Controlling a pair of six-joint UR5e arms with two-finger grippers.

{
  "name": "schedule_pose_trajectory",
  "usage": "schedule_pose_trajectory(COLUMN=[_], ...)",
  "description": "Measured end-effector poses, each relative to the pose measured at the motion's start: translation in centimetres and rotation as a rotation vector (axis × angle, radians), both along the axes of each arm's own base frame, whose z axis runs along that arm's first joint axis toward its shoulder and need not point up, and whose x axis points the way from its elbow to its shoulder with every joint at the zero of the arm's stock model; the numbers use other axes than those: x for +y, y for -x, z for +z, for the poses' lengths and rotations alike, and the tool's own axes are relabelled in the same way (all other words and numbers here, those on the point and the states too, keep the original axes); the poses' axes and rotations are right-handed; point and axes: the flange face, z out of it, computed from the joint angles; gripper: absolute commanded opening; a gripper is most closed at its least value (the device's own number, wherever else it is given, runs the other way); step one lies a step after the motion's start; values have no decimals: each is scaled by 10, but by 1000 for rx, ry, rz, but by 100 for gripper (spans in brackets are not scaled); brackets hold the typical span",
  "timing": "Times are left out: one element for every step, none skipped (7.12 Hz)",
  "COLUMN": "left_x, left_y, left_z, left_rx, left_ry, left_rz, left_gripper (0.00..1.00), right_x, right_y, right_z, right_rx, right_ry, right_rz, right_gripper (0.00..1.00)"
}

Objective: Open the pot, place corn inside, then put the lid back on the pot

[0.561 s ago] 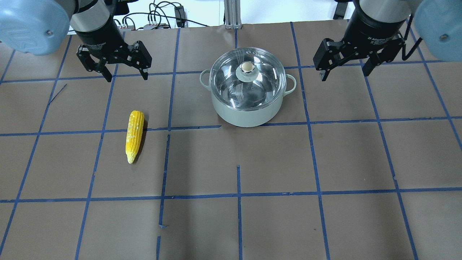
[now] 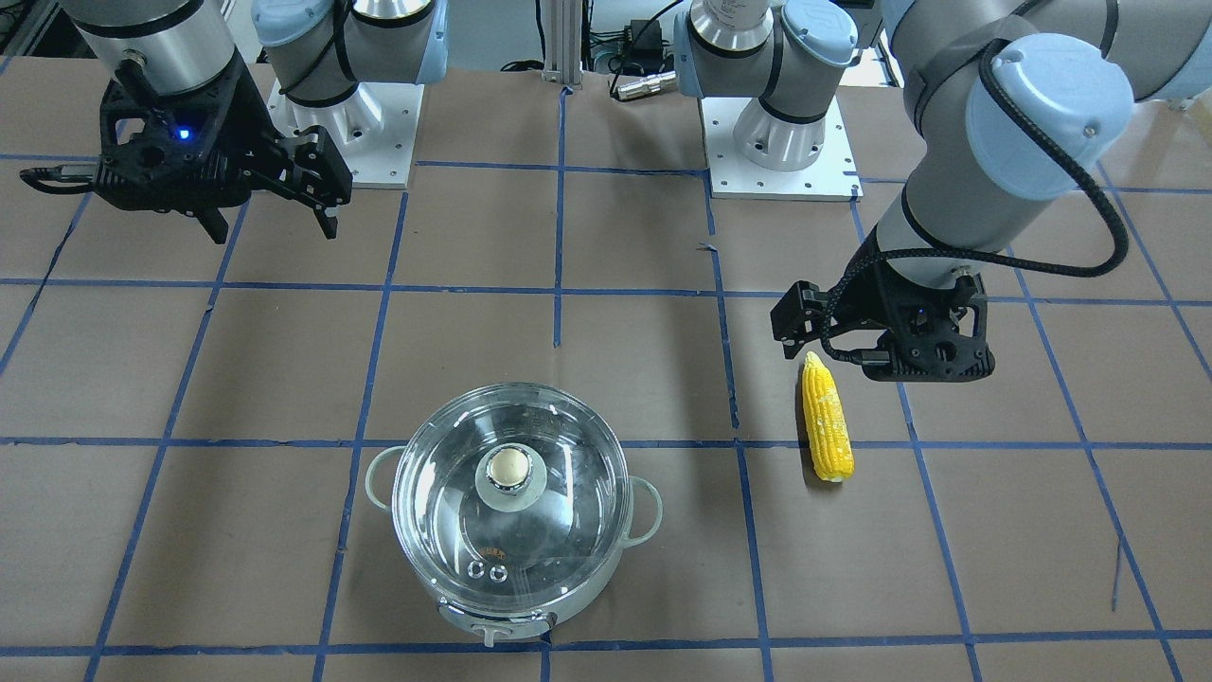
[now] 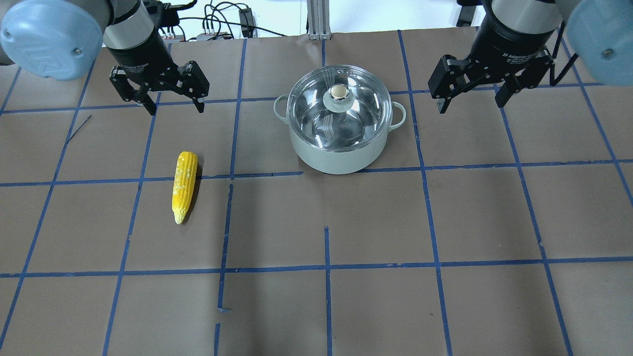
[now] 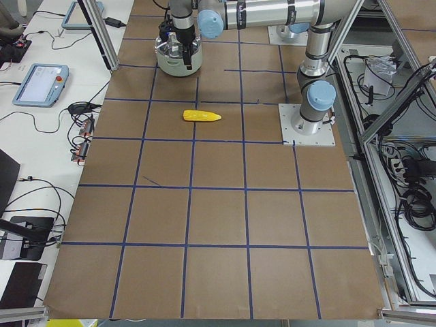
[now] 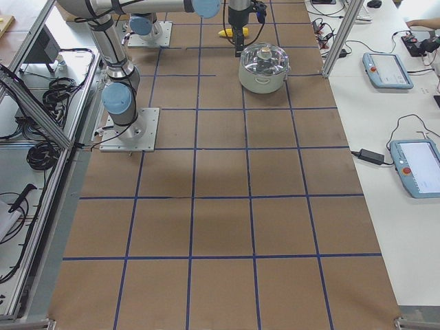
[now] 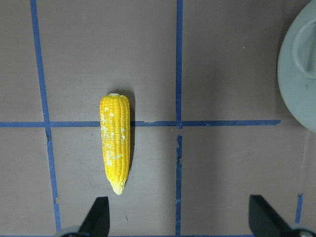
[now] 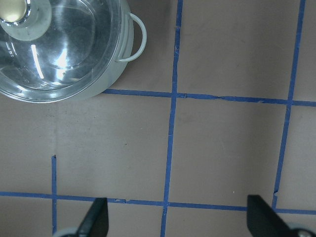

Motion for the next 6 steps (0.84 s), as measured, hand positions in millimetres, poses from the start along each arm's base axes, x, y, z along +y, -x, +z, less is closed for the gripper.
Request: schedule_pose_trajectory(left_x=[-10,-17,-18,-14,-5,7], left_y=[-1,-2,-4,-8,-11,-16], left_z=[-14,-34,-57,-82,-108,-136], left_rx=[0,0,1,0,-2,-3], left_ry=[20,40,61,77,98,122], left_rz=[-9,-35,-68,-95,-123,-155], left_gripper=[100,100,100,100,100,100], right_x=[-12,-30,-49,-66,-81,-92], right_y=[-1,-6,-21,-42,-65,-90], right_z=[-3,-5,-8,-15,-29,-47], right_rx=[-5,-6,-4,-1,-1,-3], right_ry=[4,11,15,11,9,15], right_rz=[-11,-27,-41,-65,-109,-147], right_gripper=[99,100,100,100,99,99])
